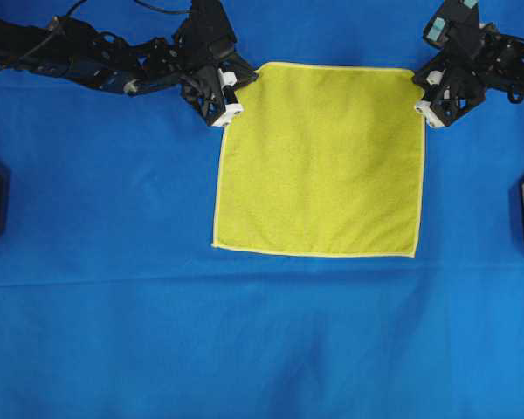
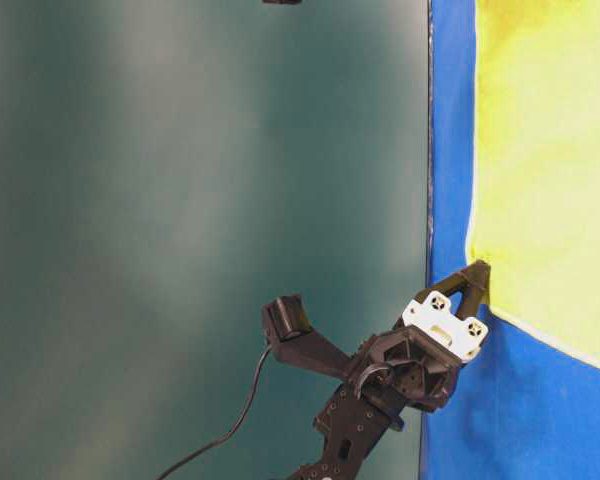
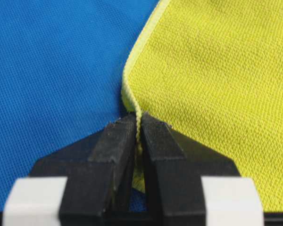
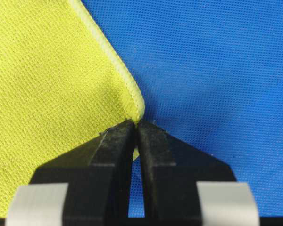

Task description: Fold the yellow towel.

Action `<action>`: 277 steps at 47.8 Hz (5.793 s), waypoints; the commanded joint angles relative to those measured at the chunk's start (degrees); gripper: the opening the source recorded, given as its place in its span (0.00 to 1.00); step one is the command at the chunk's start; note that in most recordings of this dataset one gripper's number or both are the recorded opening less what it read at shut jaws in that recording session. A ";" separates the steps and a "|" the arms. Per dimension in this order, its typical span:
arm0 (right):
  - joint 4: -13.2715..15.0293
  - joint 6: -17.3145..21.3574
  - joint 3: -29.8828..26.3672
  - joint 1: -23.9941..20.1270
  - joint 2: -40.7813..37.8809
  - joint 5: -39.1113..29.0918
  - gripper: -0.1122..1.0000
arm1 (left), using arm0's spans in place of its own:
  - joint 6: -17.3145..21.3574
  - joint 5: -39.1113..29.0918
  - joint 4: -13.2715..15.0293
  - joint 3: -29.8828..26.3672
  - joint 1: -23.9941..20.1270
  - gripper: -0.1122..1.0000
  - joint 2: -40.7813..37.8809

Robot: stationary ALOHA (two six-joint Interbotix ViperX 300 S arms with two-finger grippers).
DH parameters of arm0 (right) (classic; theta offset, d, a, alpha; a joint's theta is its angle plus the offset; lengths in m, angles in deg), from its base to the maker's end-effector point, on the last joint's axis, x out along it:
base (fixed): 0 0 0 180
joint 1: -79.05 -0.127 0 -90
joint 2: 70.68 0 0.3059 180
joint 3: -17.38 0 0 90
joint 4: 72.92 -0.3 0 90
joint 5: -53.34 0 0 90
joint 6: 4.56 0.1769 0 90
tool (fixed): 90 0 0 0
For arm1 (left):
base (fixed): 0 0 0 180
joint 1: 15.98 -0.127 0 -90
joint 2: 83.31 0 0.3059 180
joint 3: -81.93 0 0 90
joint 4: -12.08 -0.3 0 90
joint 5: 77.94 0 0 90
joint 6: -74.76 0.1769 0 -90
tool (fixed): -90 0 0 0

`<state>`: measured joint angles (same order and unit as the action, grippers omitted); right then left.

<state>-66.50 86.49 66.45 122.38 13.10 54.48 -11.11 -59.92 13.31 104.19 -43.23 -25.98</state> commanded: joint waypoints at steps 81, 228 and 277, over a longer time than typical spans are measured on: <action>-1.23 25.05 4.92 -40.52 19.78 -16.00 0.14 | 1.14 -11.51 0.09 7.38 28.30 0.11 16.08; 9.76 25.49 0.09 -27.33 10.11 -14.94 0.12 | 7.21 -20.65 0.09 1.93 15.82 0.12 13.10; 13.89 25.49 -7.47 -22.85 29.09 -30.94 0.12 | 4.31 -26.63 0.09 -3.16 28.39 0.12 27.07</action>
<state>-53.58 111.98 60.30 97.16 42.45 21.61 -6.80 -88.40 13.31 103.31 -16.95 1.09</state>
